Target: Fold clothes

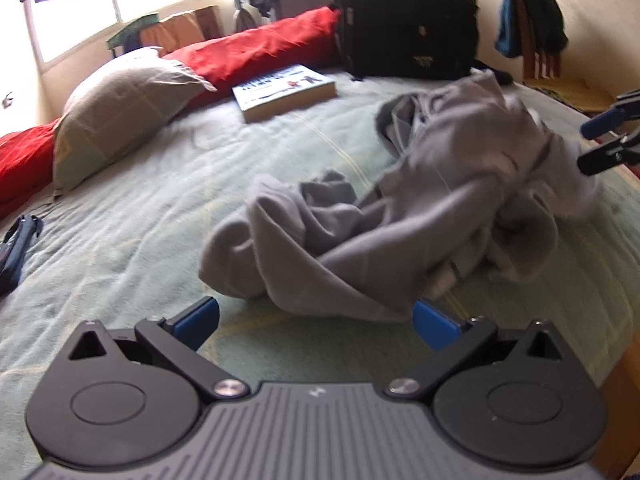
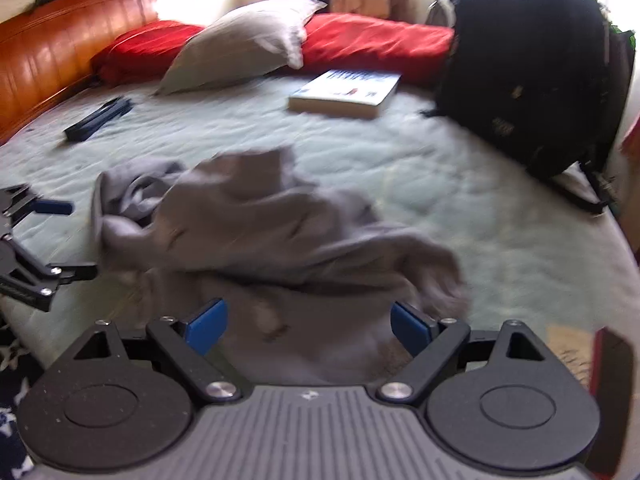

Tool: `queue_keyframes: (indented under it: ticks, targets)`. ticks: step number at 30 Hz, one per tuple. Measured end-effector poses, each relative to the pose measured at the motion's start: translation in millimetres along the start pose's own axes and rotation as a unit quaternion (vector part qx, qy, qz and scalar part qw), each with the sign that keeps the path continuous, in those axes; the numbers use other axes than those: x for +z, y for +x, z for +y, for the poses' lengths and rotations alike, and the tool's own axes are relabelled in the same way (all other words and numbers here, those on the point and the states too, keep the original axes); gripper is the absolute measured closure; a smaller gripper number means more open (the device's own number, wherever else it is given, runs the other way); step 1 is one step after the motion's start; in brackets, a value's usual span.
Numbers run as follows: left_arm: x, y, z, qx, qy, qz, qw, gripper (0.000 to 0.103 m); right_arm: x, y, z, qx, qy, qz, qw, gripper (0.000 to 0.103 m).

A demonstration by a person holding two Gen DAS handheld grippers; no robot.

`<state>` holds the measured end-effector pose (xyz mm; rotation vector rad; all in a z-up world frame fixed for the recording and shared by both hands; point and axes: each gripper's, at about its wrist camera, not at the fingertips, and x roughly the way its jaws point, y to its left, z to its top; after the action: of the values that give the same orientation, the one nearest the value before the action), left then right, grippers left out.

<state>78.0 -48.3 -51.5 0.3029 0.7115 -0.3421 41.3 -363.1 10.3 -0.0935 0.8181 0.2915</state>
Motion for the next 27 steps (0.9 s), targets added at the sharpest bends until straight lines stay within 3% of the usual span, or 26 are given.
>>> queue_keyframes:
  ticks: [3, 8, 12, 18, 19, 20, 22, 27]
  targets:
    - [-7, -2, -2, -0.008, 0.004, 0.004, 1.0000, 0.001, -13, 4, 12, -0.009, 0.000, 0.017, 1.000, 0.011]
    - [-19, -3, -5, -0.020, 0.012, 0.005, 0.9997, 0.001, -30, 5, 33, -0.034, -0.015, 0.001, 0.999, 0.013]
    - [-22, -1, -3, -0.026, 0.005, 0.002, 0.9996, 0.001, -28, 24, 41, -0.070, -0.053, 0.000, 0.996, 0.028]
    - [-20, 6, 3, -0.036, -0.016, 0.003, 0.9992, 0.001, -27, 56, 52, -0.057, -0.097, 0.007, 0.994, 0.037]
    - [-19, 7, 2, -0.035, -0.013, 0.004, 0.9993, 0.001, -26, 56, 54, -0.053, -0.106, 0.006, 0.993, 0.048]
    - [-18, 8, 2, -0.034, -0.009, 0.004, 0.9994, 0.001, -24, 55, 55, -0.044, -0.112, 0.007, 0.993, 0.071]
    - [-14, 10, 2, -0.033, -0.005, 0.004, 0.9995, 0.001, -18, 50, 56, -0.047, -0.127, 0.006, 0.991, 0.097]
    - [-3, 16, 1, -0.023, 0.006, -0.006, 0.9997, 0.001, 9, 24, 45, -0.072, -0.147, -0.028, 0.986, 0.097]
